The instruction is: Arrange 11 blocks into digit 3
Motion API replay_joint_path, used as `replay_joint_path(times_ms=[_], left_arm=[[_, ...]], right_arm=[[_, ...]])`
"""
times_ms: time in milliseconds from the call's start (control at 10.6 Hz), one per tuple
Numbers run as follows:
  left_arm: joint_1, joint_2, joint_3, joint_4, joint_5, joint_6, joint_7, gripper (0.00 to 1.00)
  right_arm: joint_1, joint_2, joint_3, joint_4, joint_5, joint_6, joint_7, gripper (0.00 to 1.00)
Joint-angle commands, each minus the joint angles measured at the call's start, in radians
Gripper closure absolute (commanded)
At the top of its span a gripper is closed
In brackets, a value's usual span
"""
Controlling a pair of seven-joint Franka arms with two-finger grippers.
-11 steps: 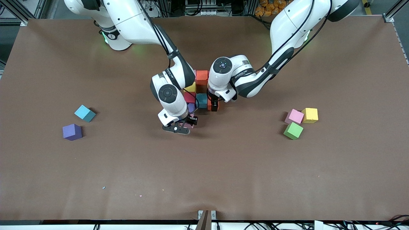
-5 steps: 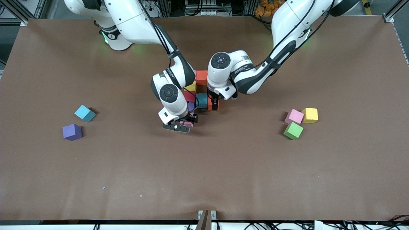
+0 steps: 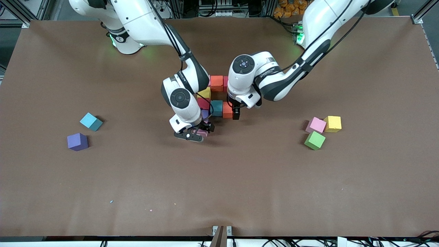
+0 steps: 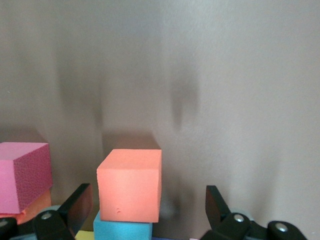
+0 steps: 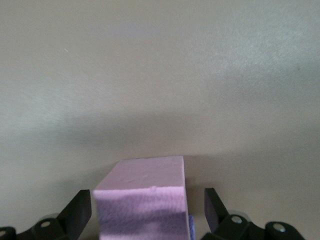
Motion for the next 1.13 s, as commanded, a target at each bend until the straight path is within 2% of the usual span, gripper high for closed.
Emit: replay_joint_path(times_ms=[0,188,471,753,1036], left_arm=[[0.133,-0.018,-0.116,-0.007,0.021,-0.055,0.017,0.0],[0.2,-0.017,-0.17,-0.007,0.021,-0.07,0.034,0.0],[0.201,-0.018,-0.17,0.025,0.024,-0.118,0.055,0.0],[0.202,-0.017,-0.167,0.056,0.024,-0.139,0.116,0.0],[0.225,-0.015,-0.164,0.07,0.033,-0.141,0.205,0.0]], right_arm=[[-0.008,-0.061,0.003,-0.008,0.008,-0.053,0.028,0.0],[-0.053,-0.099,0.003,0.022,0.005,-0.153,0.017,0.0],[-0.117,-0.159,0.003,0.079,-0.002,-0.294,-0.046,0.0],[-0.176,-0.223,0.001,0.081,-0.013,-0.368,-0.151,0.0],[-0.225,-0.28,0.003,0.081,-0.093,-0.423,-0.219,0.0]])
